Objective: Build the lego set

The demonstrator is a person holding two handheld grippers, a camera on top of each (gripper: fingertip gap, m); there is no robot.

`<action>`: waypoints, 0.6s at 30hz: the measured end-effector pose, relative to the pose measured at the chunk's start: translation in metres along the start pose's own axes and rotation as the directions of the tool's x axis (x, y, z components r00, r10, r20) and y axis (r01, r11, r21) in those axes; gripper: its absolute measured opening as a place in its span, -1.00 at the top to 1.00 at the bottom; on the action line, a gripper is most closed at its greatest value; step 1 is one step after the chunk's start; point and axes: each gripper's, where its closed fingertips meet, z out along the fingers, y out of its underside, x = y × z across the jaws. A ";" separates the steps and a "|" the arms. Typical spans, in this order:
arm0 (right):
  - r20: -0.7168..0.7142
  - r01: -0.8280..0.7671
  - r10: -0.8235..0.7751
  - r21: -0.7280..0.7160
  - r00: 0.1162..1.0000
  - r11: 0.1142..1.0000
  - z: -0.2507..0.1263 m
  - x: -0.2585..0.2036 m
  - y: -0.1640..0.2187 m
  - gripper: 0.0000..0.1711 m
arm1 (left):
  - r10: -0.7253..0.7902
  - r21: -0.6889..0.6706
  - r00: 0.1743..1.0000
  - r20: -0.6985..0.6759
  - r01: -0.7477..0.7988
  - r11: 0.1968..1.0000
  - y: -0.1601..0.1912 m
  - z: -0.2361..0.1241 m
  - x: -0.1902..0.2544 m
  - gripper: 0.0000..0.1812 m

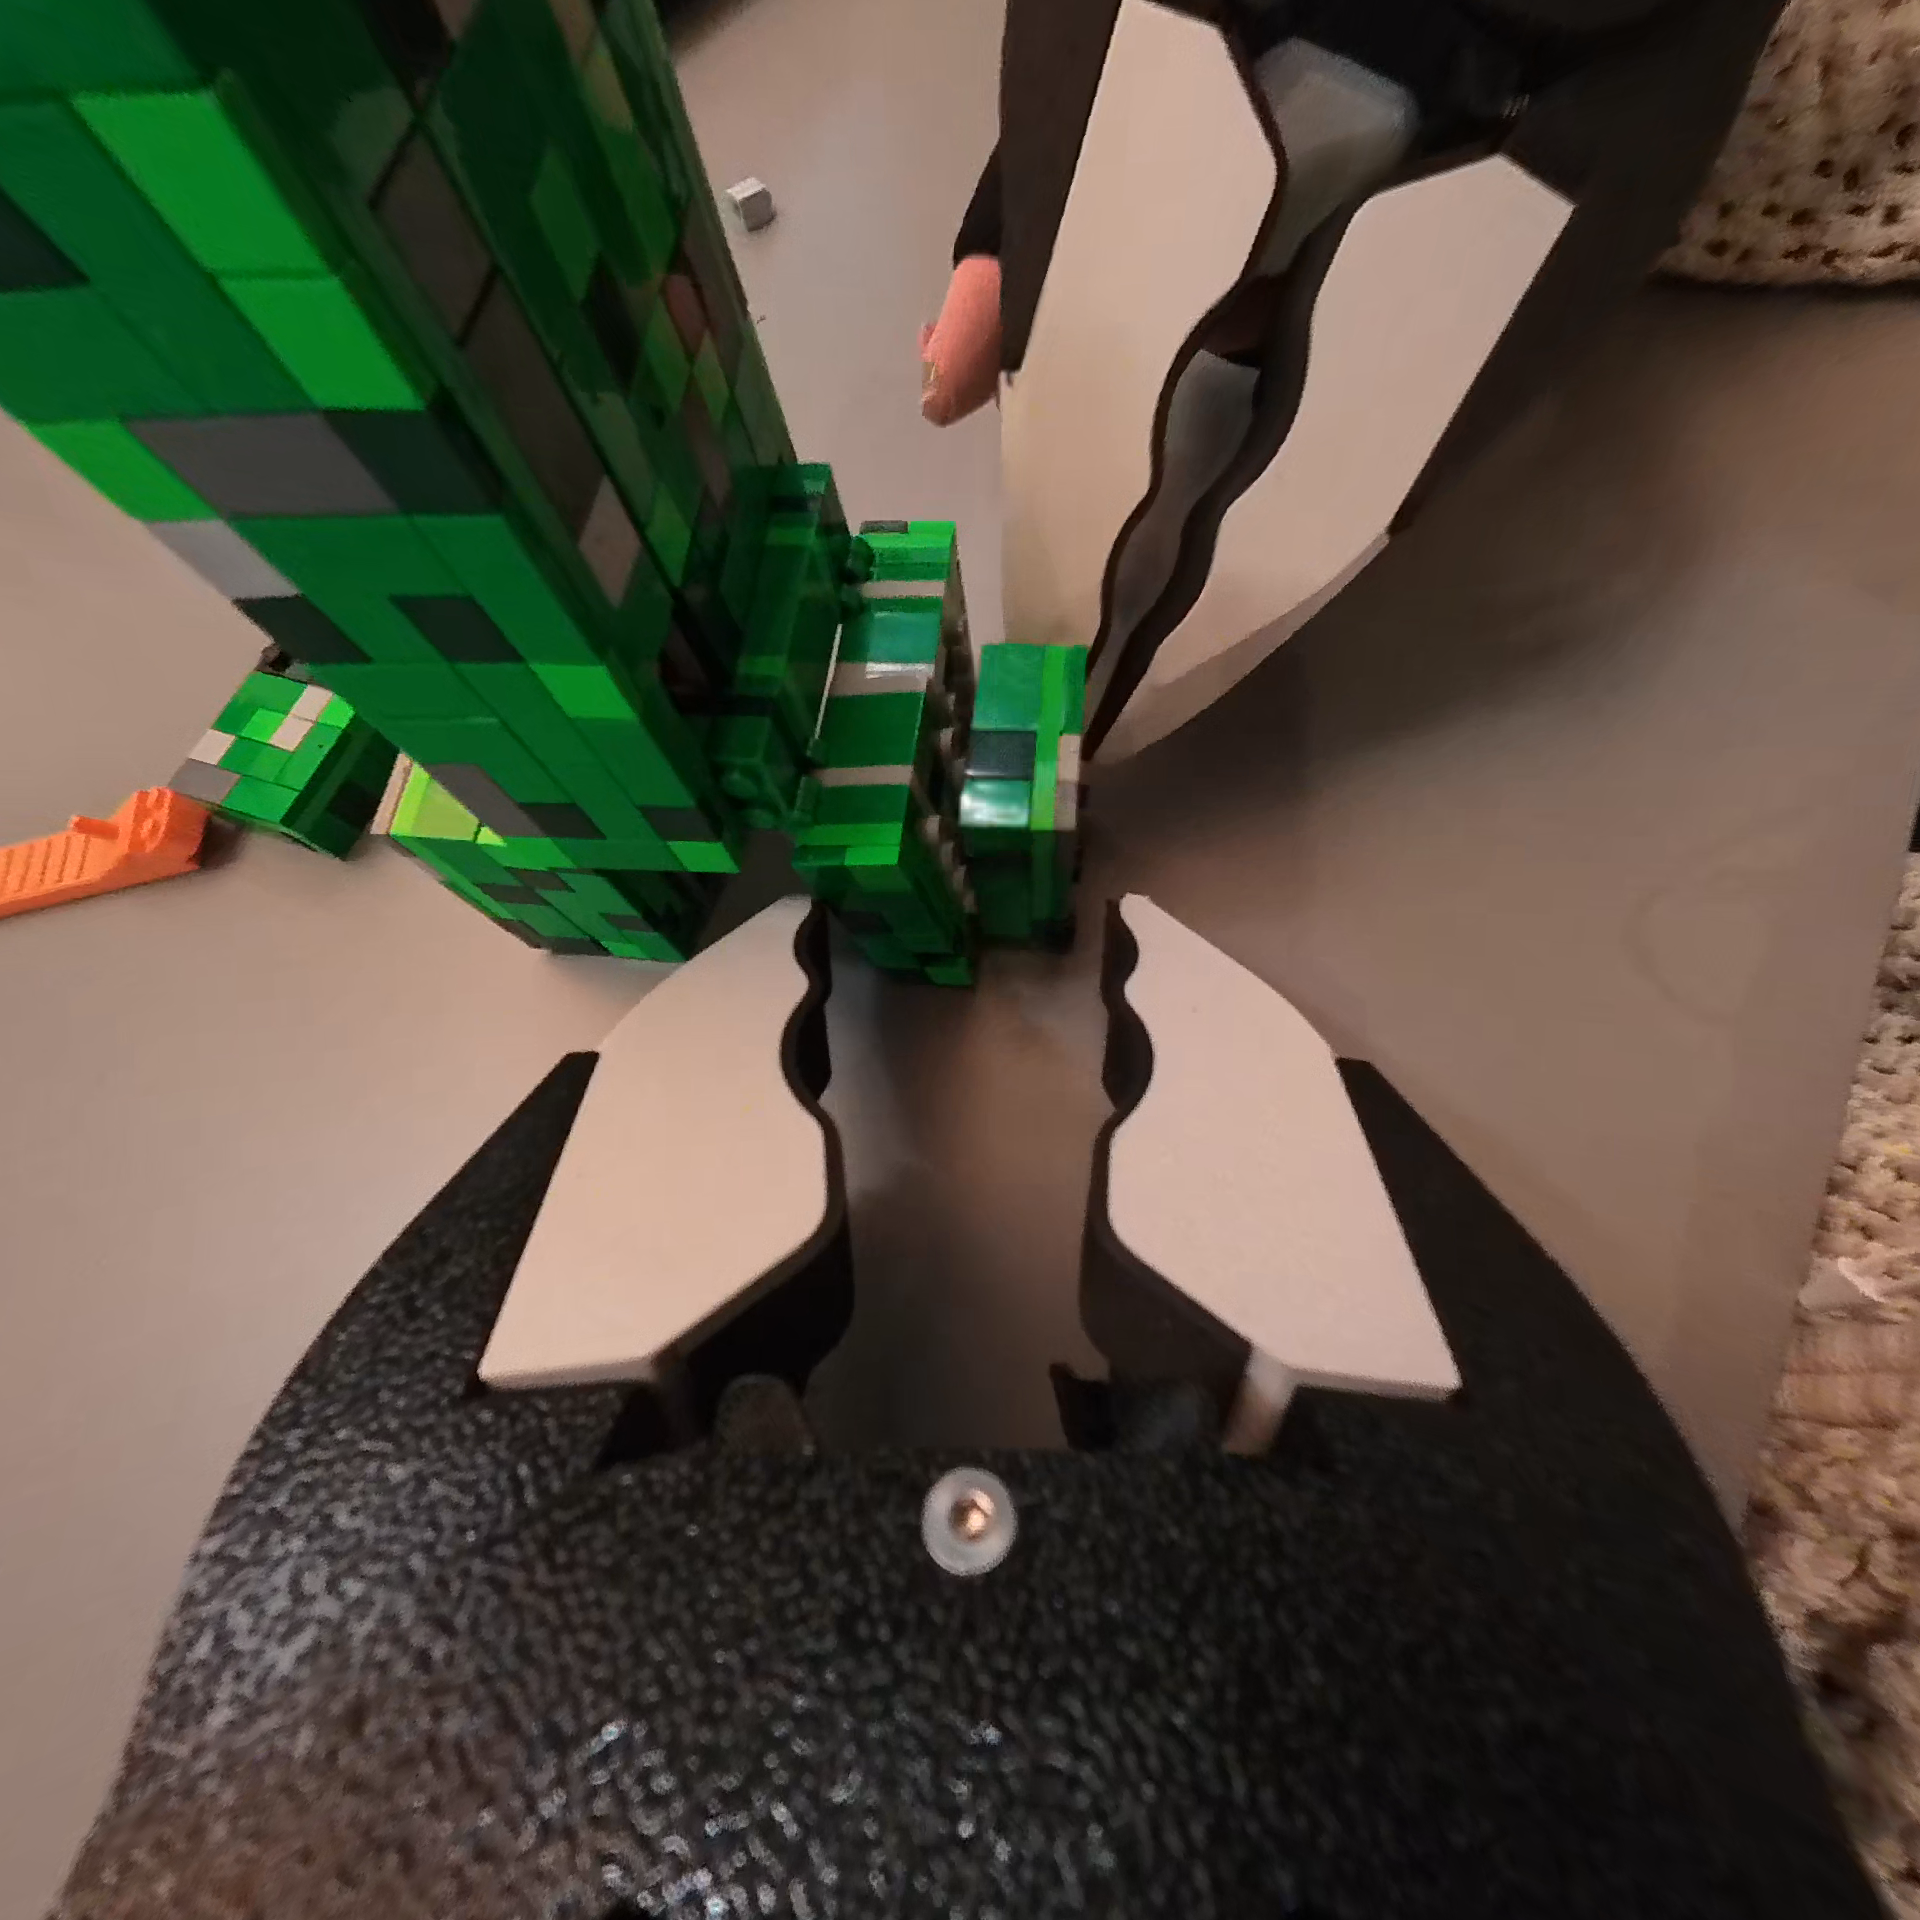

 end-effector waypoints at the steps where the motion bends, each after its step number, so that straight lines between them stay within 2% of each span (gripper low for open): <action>1: 0.000 -0.004 0.004 0.002 1.000 1.000 0.001 0.000 0.000 0.95 | 0.001 -0.001 1.000 0.004 -0.001 1.000 0.000 0.000 0.000 0.45; 18: -0.023 -0.055 0.055 -0.001 0.998 0.999 0.009 -0.003 0.001 0.95 | -0.007 -0.015 0.999 0.037 0.007 1.000 0.001 0.001 -0.005 0.43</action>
